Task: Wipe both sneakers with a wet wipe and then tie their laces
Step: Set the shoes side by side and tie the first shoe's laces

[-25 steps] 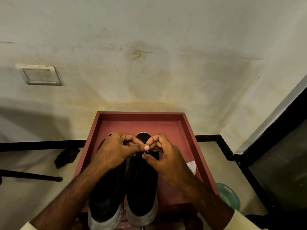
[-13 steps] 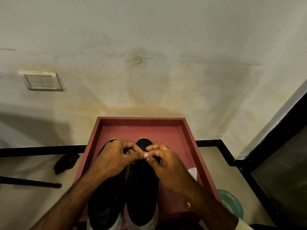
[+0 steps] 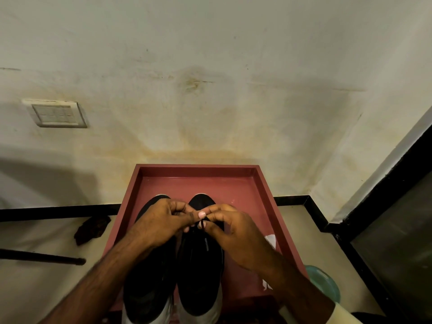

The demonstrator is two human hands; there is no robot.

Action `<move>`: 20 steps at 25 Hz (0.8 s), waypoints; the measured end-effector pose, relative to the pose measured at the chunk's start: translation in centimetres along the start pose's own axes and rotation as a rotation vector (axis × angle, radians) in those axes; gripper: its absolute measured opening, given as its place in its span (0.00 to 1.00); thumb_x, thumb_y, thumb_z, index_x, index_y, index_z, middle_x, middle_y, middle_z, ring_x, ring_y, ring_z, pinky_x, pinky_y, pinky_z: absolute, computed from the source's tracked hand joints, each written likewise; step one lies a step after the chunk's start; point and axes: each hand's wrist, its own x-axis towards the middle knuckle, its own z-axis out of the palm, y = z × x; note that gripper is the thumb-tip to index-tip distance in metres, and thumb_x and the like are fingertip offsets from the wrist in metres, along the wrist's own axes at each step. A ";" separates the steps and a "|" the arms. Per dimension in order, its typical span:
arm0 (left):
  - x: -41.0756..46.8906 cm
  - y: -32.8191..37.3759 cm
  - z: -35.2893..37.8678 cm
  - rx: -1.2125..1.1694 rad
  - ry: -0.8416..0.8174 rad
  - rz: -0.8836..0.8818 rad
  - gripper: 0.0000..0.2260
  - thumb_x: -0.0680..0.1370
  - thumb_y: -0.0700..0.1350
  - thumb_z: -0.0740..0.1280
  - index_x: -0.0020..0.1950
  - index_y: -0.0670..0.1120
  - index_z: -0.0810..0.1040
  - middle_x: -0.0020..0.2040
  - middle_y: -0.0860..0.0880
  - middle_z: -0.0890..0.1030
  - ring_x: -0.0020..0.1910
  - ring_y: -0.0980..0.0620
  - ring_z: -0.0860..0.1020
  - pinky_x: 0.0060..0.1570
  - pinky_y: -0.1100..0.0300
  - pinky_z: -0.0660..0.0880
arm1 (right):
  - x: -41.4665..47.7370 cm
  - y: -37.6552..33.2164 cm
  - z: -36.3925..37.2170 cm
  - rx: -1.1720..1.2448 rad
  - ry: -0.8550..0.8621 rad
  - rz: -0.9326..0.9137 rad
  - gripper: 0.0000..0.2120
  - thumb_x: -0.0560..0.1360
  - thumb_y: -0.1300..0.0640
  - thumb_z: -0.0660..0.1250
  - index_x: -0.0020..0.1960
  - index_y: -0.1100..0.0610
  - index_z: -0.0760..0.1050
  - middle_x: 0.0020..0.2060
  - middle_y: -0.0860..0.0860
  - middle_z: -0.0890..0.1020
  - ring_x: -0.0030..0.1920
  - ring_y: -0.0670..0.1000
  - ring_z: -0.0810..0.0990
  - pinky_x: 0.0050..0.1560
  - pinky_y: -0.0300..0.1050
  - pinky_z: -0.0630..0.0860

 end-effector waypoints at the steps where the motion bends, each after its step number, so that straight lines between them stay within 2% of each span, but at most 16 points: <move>1: -0.1 0.1 0.0 -0.028 -0.010 -0.014 0.14 0.71 0.60 0.74 0.41 0.49 0.87 0.33 0.49 0.82 0.33 0.52 0.75 0.39 0.58 0.73 | 0.0 0.1 0.2 -0.070 0.024 -0.033 0.09 0.80 0.52 0.71 0.54 0.55 0.86 0.58 0.43 0.84 0.61 0.40 0.81 0.64 0.40 0.78; 3: -0.2 0.1 0.0 -0.087 -0.032 -0.042 0.16 0.70 0.60 0.75 0.41 0.47 0.87 0.34 0.48 0.82 0.33 0.51 0.75 0.37 0.60 0.73 | 0.0 0.1 0.3 -0.143 0.097 -0.068 0.12 0.78 0.47 0.72 0.57 0.52 0.85 0.58 0.42 0.83 0.61 0.41 0.80 0.63 0.43 0.78; 5: -0.2 0.1 0.1 -0.122 -0.044 -0.060 0.19 0.69 0.60 0.75 0.43 0.43 0.86 0.36 0.46 0.82 0.36 0.48 0.75 0.37 0.61 0.73 | -0.1 0.1 0.1 -0.117 0.174 -0.087 0.14 0.75 0.47 0.75 0.57 0.51 0.83 0.58 0.41 0.81 0.62 0.41 0.79 0.62 0.42 0.78; 10: 0.1 0.2 0.1 -0.166 -0.078 -0.083 0.23 0.69 0.60 0.73 0.45 0.39 0.85 0.38 0.46 0.82 0.37 0.51 0.76 0.37 0.63 0.73 | -0.1 -0.2 0.0 -0.059 0.219 -0.082 0.06 0.74 0.52 0.77 0.49 0.52 0.83 0.56 0.40 0.82 0.61 0.41 0.80 0.62 0.40 0.77; 12: 0.1 0.2 0.0 -0.184 -0.099 -0.090 0.20 0.71 0.58 0.73 0.45 0.40 0.83 0.37 0.47 0.82 0.34 0.55 0.76 0.36 0.64 0.73 | -0.1 -0.2 -0.1 0.012 0.191 -0.037 0.05 0.76 0.53 0.76 0.48 0.52 0.82 0.54 0.41 0.83 0.60 0.42 0.81 0.60 0.42 0.78; 14: 0.2 0.1 -0.3 -0.159 -0.096 -0.109 0.15 0.76 0.55 0.71 0.44 0.43 0.81 0.36 0.48 0.80 0.33 0.56 0.75 0.34 0.64 0.73 | 0.1 -0.1 -0.2 0.105 0.160 0.050 0.05 0.77 0.53 0.75 0.48 0.53 0.80 0.53 0.42 0.85 0.58 0.44 0.83 0.59 0.48 0.81; 17: 0.7 -1.1 -1.5 0.042 -0.018 -0.143 0.12 0.81 0.51 0.69 0.41 0.45 0.79 0.35 0.49 0.78 0.31 0.57 0.73 0.35 0.62 0.72 | 0.2 0.1 -0.9 0.203 0.107 0.192 0.06 0.79 0.55 0.73 0.49 0.57 0.78 0.51 0.47 0.87 0.53 0.48 0.86 0.57 0.50 0.83; 20: 0.9 -2.2 -2.9 0.365 0.052 -0.122 0.15 0.79 0.56 0.70 0.41 0.46 0.77 0.34 0.52 0.77 0.31 0.57 0.73 0.38 0.61 0.72 | 0.0 0.4 -2.4 0.264 0.067 0.328 0.05 0.81 0.60 0.71 0.50 0.60 0.75 0.49 0.51 0.89 0.50 0.47 0.88 0.49 0.39 0.81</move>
